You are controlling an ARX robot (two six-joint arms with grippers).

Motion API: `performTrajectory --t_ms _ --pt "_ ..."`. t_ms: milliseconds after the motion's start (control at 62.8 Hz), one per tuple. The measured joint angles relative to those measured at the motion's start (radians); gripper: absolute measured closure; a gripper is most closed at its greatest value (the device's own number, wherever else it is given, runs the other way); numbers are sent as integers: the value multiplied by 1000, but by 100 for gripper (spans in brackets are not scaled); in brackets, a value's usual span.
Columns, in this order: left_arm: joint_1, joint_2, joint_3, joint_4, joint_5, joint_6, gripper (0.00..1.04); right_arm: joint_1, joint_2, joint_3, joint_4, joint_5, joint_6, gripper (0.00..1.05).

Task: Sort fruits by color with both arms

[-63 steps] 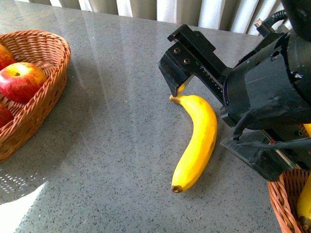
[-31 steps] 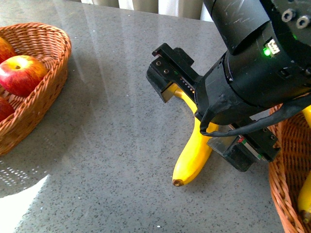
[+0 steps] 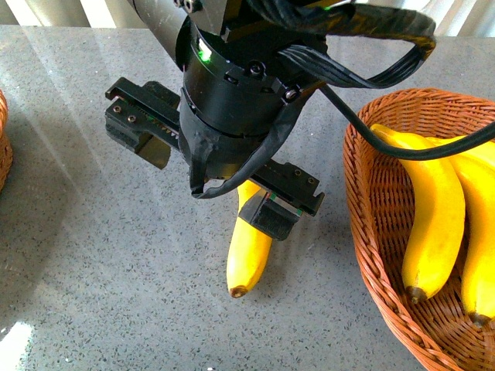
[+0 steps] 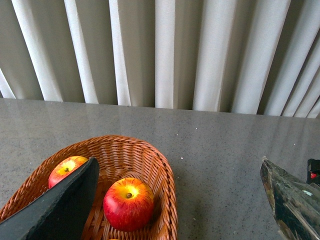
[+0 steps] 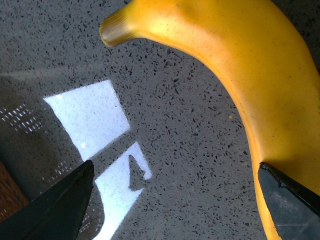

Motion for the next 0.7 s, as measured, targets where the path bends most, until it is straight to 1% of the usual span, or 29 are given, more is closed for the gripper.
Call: performTrajectory --t_ms 446,700 --pt "0 0 0 0 0 0 9 -62 5 78 -70 12 -19 9" --pt "0 0 0 0 0 0 9 -66 5 100 -97 28 -67 9"
